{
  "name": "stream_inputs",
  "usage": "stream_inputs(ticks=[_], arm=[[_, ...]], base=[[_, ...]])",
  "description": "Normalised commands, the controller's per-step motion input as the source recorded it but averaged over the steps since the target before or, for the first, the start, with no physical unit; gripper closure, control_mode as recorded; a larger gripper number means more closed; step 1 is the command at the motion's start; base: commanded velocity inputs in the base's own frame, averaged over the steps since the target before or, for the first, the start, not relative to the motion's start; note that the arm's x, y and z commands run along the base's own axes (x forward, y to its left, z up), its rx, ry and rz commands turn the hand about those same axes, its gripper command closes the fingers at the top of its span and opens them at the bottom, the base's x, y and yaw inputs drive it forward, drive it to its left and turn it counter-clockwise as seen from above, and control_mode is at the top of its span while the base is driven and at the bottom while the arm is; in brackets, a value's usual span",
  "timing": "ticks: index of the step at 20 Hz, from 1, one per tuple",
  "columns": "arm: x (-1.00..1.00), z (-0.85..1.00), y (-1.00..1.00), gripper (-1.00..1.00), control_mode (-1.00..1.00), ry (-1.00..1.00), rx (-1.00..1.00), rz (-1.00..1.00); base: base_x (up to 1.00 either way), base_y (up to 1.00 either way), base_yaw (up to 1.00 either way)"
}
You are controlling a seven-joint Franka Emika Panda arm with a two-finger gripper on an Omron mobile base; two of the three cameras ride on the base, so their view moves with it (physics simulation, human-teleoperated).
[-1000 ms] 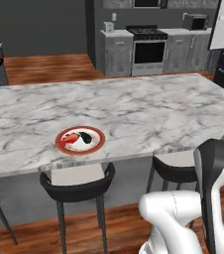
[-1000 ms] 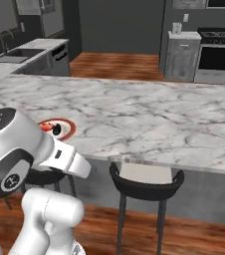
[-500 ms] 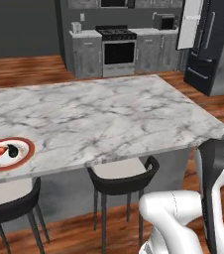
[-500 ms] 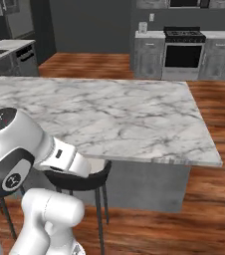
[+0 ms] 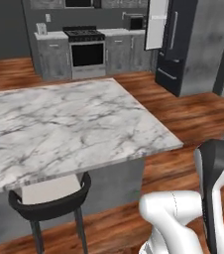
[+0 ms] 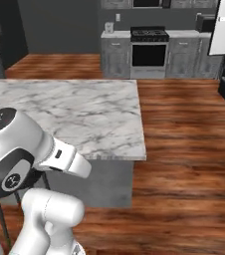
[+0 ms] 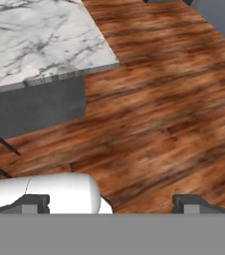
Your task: Take the cheese, fish, and eggplant from the fridge and place them on the plate on the dining counter to create an appetizer plate.
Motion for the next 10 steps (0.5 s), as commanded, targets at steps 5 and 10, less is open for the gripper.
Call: stream_inputs(ticks=[5,10], arm=[[0.00,0.00,0.00,-1.00,1.00,0.00,0.00,0.00],[0.00,0.00,0.00,-1.00,1.00,0.00,0.00,0.00]], base=[[0.51,-1.00,-0.11],[0.55,-1.00,-0.09]])
